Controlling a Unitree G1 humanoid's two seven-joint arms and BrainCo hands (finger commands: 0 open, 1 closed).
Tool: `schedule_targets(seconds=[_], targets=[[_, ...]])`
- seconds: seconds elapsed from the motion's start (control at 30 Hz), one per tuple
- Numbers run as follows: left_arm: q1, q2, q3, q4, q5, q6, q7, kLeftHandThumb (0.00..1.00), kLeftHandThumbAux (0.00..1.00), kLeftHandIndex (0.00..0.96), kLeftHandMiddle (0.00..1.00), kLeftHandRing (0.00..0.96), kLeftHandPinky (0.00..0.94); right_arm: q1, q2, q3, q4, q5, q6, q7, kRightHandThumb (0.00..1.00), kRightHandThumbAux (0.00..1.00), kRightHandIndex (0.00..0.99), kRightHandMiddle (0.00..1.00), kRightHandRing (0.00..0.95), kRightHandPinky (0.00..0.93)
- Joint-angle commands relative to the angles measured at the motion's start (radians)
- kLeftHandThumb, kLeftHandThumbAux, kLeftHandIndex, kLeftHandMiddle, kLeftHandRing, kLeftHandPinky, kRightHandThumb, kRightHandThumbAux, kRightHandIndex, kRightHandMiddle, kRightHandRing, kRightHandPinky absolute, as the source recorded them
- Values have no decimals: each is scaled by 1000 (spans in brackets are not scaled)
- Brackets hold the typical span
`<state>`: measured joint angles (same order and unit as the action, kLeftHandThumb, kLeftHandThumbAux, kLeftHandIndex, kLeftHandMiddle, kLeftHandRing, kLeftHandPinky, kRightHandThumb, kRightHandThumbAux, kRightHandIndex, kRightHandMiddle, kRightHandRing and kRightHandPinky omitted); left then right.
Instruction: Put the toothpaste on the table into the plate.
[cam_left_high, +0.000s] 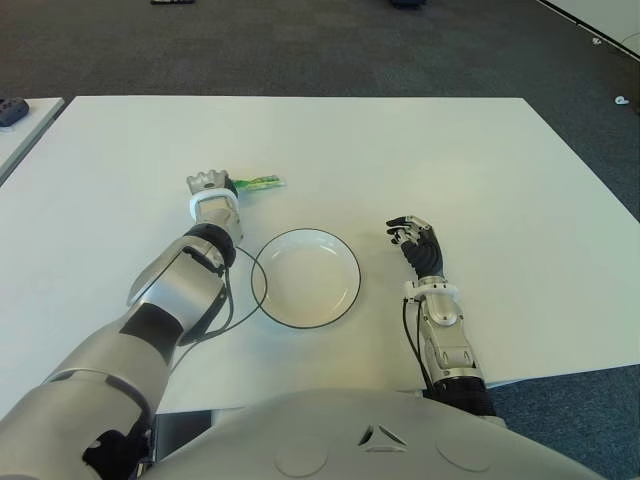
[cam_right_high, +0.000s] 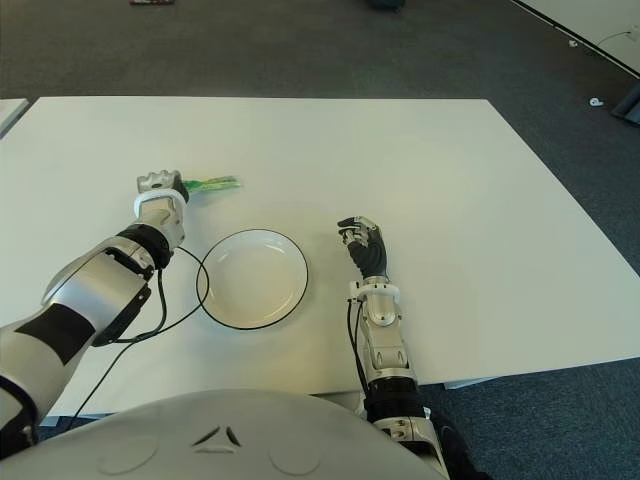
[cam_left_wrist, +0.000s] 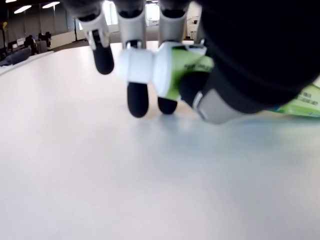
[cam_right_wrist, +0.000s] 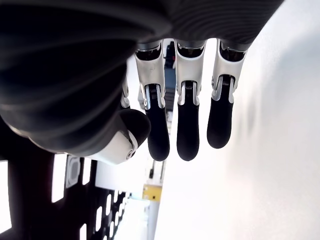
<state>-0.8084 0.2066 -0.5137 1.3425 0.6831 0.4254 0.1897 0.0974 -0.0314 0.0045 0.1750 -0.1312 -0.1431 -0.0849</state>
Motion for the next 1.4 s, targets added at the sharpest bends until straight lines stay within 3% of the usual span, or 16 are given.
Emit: schedule_targets(seconds=[0.03,0.3,1.0,1.4], targets=[[34,-12,16,19,-22,-6,-11,703,714,437,735,752,801,1,-1,-3,-5,7,27,3,706,730,420,406,397,424],[37,-12,28,18,-25,-12,-2,703,715,437,825,835,860,0,-2,-5,-2,11,14,8,707,730,421,409,401,430],[43,0,42,11,-29,-47,14,703,718,435,876,891,890,-3,-7,-5,2,11,8,19,706,729,421,423,416,438],[58,61,81,-67,-62,-173,120,703,719,435,853,849,823,-13,-5,-6,22,14,-4,17,706,729,421,421,419,442]])
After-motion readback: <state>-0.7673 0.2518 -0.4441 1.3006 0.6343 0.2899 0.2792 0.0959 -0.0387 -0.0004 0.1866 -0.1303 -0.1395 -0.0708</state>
